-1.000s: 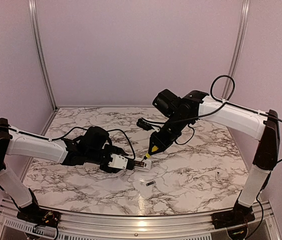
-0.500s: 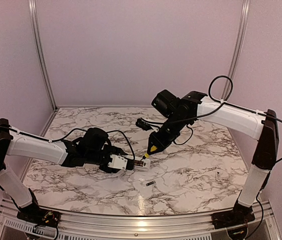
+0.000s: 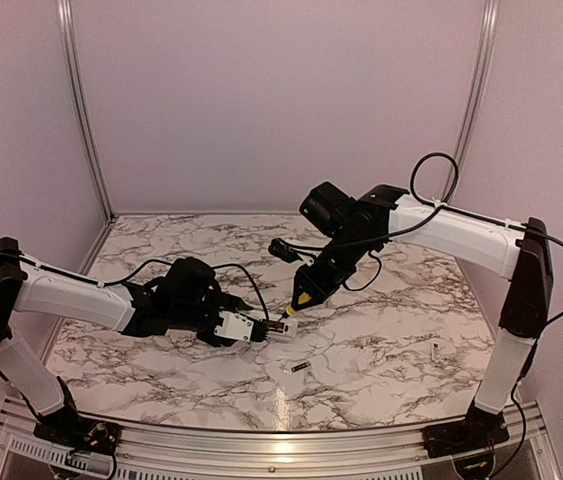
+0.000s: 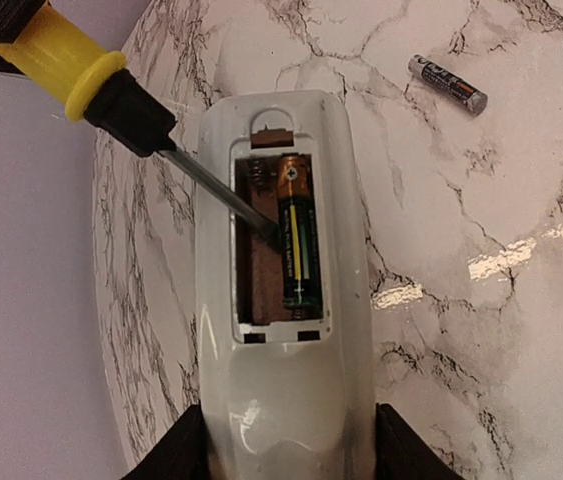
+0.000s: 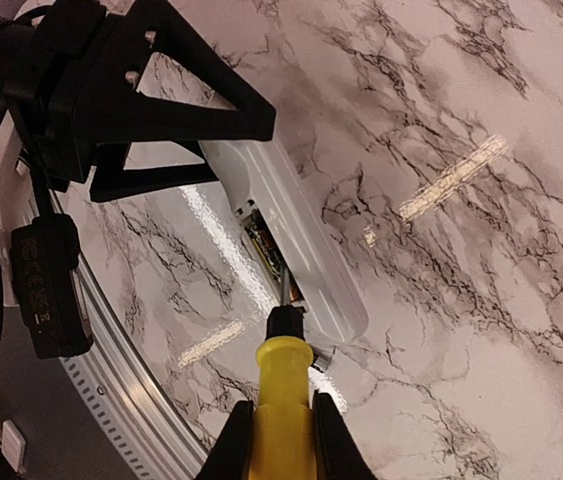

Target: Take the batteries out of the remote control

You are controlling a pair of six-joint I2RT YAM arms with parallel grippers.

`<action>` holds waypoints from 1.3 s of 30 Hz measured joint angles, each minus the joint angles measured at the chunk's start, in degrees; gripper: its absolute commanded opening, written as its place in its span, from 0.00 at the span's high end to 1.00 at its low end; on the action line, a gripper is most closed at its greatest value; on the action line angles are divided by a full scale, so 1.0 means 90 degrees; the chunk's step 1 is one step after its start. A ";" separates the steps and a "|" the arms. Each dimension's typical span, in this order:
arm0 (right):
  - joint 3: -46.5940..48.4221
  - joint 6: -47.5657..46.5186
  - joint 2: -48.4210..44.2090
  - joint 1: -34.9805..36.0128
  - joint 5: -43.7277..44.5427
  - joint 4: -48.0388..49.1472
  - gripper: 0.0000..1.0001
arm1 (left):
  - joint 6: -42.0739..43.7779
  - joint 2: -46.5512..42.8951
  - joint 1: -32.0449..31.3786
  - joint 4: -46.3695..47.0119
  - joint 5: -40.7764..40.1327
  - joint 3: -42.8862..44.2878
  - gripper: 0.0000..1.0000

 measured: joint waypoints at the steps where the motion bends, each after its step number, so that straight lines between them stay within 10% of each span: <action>1: 0.0000 -0.0005 0.0012 0.0000 0.0000 0.0017 1.00 | 0.0019 0.0000 0.0000 0.0005 -0.0022 -0.0007 1.00; 39: 0.0430 -0.0231 0.0376 -0.0002 0.0044 -0.0090 1.00 | 0.0342 0.0002 0.0000 0.0670 -0.0525 -0.0325 1.00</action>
